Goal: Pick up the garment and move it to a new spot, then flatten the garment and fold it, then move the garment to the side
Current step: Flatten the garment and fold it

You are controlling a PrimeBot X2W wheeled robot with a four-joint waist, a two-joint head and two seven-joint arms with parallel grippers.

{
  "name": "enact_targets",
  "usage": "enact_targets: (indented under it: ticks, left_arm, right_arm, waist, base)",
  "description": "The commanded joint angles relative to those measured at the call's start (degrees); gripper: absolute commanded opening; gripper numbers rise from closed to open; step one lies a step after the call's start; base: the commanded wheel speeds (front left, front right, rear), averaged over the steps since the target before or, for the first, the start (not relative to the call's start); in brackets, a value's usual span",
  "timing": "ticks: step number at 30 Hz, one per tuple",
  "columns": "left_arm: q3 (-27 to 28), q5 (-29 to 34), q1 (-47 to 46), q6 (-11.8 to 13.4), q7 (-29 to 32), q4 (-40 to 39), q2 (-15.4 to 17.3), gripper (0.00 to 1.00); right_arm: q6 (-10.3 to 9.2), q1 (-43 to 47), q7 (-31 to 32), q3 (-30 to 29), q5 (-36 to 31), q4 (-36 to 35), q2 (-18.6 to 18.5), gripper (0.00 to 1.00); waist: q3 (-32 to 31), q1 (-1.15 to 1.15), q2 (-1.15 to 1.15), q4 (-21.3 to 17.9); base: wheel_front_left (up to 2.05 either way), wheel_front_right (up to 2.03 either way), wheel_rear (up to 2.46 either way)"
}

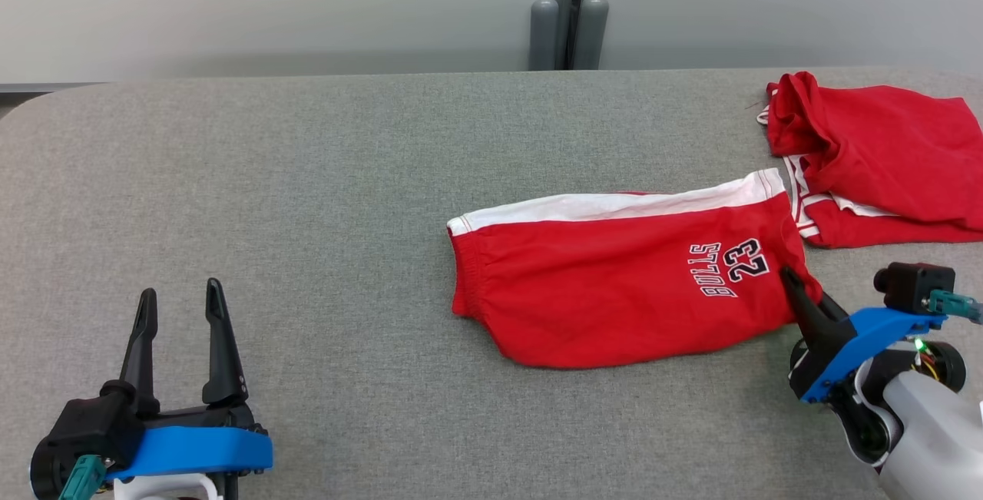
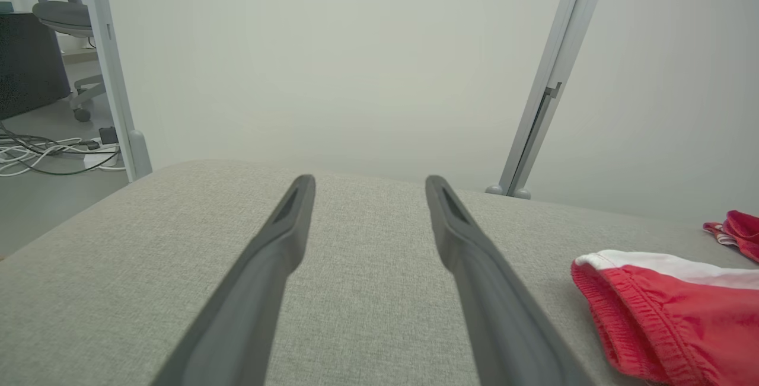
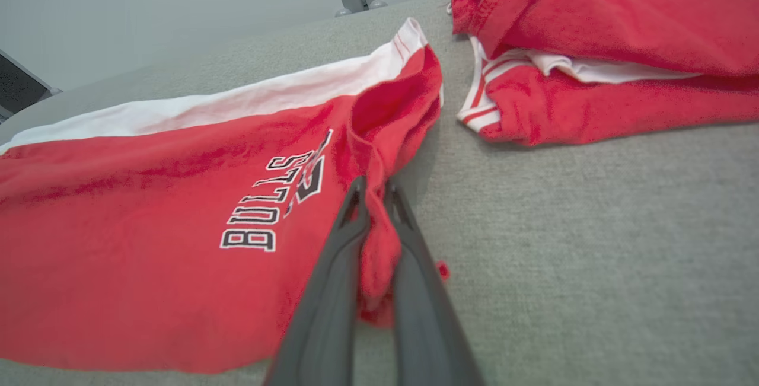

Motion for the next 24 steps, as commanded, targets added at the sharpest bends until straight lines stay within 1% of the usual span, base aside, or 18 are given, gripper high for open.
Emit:
enact_targets:
  ticks: [1,7,12,17,24]
  left_arm:
    - [-0.16,-0.15,0.08,-0.06,-0.25,0.04,0.00,1.00]
    - [0.02,-0.32,0.61,-0.06,-0.24,0.32,0.00,1.00]
    - [-0.29,-0.36,0.68,-0.06,-0.25,0.45,0.00,1.00]
    - [-1.03,-0.63,0.64,-0.06,-0.25,0.44,0.00,1.00]
    - [-1.96,-1.24,0.60,-0.06,-0.25,1.01,-0.01,1.00]
  right_arm:
    - [0.01,0.86,-0.26,-0.83,-1.12,-0.60,0.17,0.00]
    - [0.02,1.38,-0.26,-6.64,-5.75,-5.45,2.38,0.00]
    - [0.02,0.19,-0.26,-9.31,-9.78,-10.43,5.12,0.00]
    - [0.02,-1.17,-0.22,-8.75,-12.69,-13.26,8.71,0.00]
    - [0.02,-2.74,1.80,-5.77,-14.56,-13.15,12.88,0.00]
  waist:
    - [-0.09,0.00,0.00,0.05]
    - [-0.89,0.00,0.00,0.16]
    - [-1.38,0.00,0.00,0.43]
    - [-1.81,0.00,0.00,1.47]
    - [-2.05,0.00,0.00,3.70]
  base:
    - [0.00,0.00,0.00]
    - [0.00,0.00,0.00]
    - [0.00,0.00,0.00]
    - [0.00,0.00,0.00]
    - [0.00,0.00,0.00]
